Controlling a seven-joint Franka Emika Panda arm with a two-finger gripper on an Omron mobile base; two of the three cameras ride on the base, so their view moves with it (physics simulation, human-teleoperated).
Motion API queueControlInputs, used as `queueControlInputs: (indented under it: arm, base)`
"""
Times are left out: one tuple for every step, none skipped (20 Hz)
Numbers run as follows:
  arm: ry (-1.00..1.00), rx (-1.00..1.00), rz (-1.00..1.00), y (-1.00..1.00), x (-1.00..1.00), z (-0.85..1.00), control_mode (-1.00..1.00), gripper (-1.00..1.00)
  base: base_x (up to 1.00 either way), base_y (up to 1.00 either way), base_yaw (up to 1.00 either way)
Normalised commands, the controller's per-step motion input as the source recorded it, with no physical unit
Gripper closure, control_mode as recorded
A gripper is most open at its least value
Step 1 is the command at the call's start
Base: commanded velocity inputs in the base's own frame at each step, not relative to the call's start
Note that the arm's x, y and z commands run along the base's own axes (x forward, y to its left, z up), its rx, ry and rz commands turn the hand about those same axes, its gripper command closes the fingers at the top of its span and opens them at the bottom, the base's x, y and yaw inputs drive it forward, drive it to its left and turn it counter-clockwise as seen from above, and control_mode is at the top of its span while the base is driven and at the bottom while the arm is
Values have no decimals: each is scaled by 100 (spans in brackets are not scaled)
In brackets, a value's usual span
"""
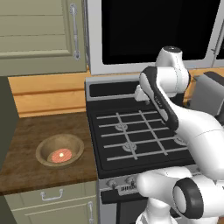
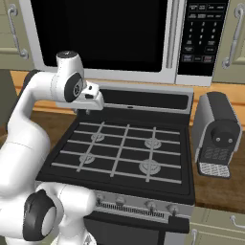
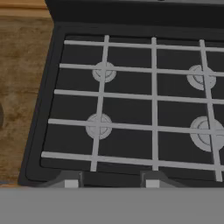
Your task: Open the microwave, place the bowl with waffle inside the microwave, then close the microwave door and turn it on.
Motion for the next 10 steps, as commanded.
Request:
queueControlInputs:
  arm:
    - [0, 0, 0, 0, -8, 0, -100, -100]
    - [-3, 0, 0, -23, -32, 0, -100, -100]
    - [-8, 7, 0, -46, -46, 0, -100, -100]
    - [-5, 11, -3, -56, -39, 0, -100, -100]
    - [-10, 17, 0, -69, -41, 4, -100, -100]
    - [-15, 23, 0, -83, -49, 21, -100, -100]
    - [-10, 24, 0, -90, -28, 33, -100, -100]
    - [-16, 25, 0, -95, -35, 36, -100, -100]
    - [-15, 19, -2, -100, -21, 34, -100, -100]
    - [-11, 13, -5, -100, -9, 29, -100, -100]
  base:
    - [0, 0, 0]
    - [0, 0, 0]
    - [0, 0, 0]
    - [0, 0, 0]
    - [0, 0, 0]
    - [0, 0, 0]
    - [0, 0, 0]
    - [0, 0, 0]
    - [0, 0, 0]
    - [0, 0, 0]
